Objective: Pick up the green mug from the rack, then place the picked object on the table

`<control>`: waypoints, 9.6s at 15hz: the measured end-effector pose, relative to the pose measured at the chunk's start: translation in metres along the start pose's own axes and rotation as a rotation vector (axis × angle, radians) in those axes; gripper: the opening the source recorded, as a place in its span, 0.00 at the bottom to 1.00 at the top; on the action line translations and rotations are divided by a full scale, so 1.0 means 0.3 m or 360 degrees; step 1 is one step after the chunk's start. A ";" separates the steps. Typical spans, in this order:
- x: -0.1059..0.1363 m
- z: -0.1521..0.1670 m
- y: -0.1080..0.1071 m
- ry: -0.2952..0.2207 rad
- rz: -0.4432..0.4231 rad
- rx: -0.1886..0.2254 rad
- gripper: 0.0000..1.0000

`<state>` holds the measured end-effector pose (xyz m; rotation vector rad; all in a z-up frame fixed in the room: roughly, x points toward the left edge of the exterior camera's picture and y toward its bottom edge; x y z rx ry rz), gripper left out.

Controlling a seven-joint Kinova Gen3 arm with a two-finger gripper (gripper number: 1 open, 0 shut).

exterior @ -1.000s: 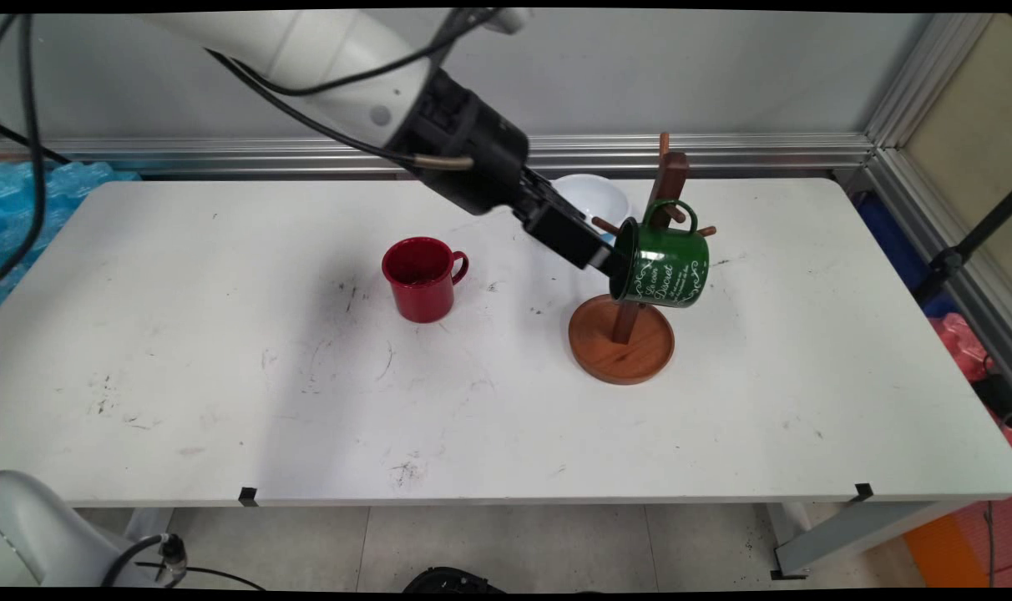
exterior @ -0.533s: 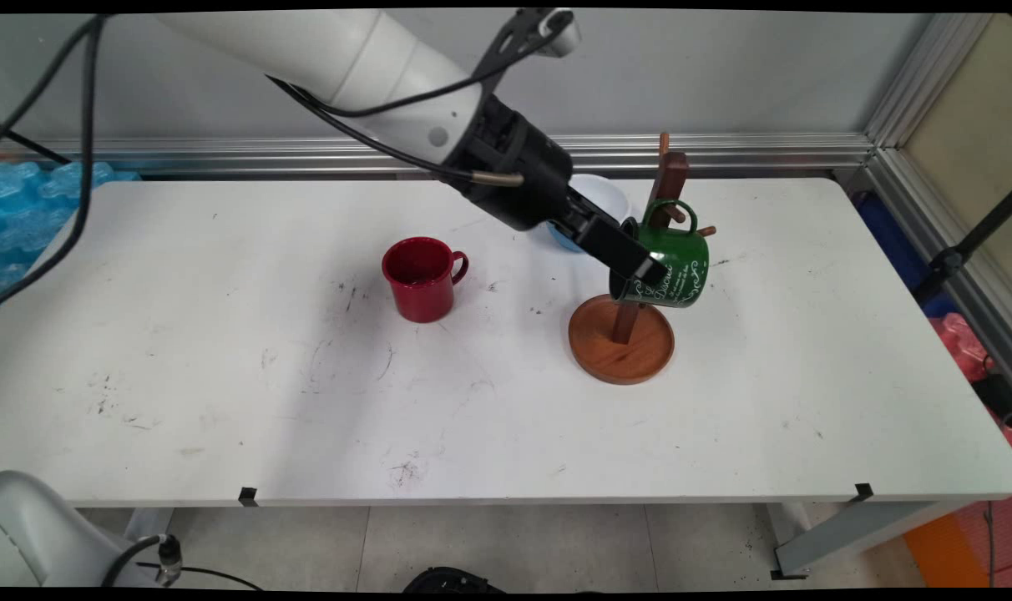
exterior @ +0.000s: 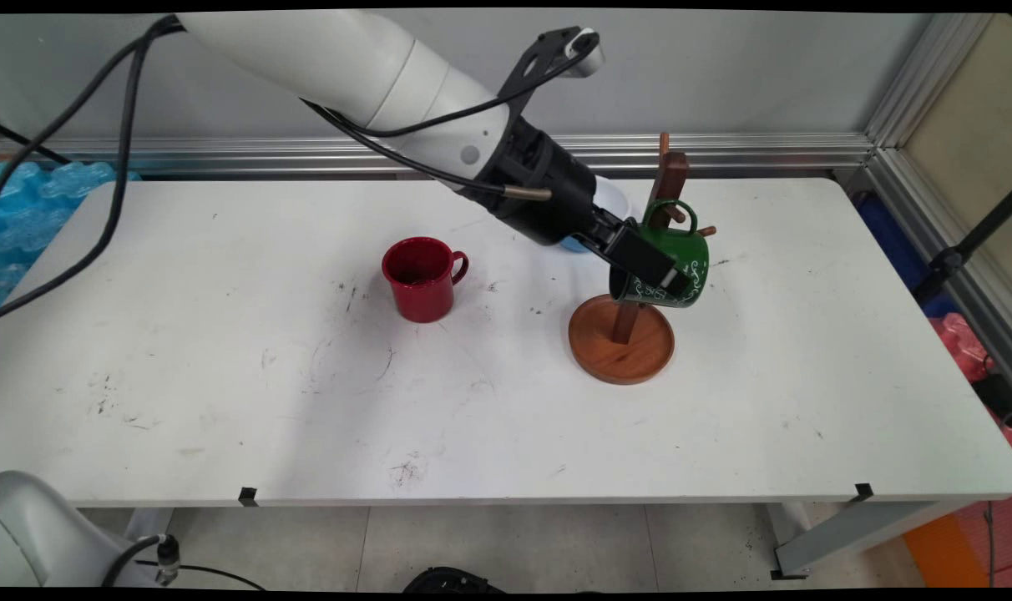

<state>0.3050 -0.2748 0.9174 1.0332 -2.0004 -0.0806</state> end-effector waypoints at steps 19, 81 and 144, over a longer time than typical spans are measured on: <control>-0.029 0.007 -0.034 0.0086 -0.0093 -0.0069 1.00; -0.143 -0.341 0.075 -0.0507 0.0325 0.0361 0.00; -0.515 -0.078 -0.063 -0.1379 0.0973 0.0639 1.00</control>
